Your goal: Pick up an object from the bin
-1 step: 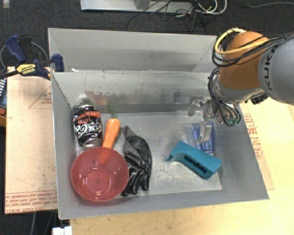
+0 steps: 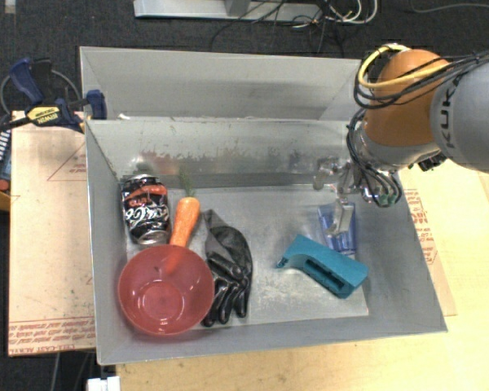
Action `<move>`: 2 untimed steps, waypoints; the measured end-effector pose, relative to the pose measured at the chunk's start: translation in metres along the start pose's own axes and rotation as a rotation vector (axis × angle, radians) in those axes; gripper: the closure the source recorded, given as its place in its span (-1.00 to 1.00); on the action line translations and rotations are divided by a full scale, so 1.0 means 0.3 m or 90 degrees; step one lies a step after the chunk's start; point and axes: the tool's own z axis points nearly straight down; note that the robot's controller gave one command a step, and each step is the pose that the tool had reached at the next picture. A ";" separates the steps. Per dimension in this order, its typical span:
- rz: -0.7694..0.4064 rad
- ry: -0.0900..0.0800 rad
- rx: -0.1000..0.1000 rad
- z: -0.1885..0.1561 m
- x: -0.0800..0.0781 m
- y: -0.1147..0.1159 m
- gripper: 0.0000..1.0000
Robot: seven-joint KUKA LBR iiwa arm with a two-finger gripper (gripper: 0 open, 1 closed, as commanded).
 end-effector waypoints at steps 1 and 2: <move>0.061 0.005 -0.010 0.218 -0.054 -0.152 -1.00; -0.028 -0.004 0.000 0.026 -0.013 -0.149 -1.00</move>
Offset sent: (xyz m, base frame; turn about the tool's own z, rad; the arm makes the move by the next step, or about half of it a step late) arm 0.0024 -0.0458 -0.0103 -0.0451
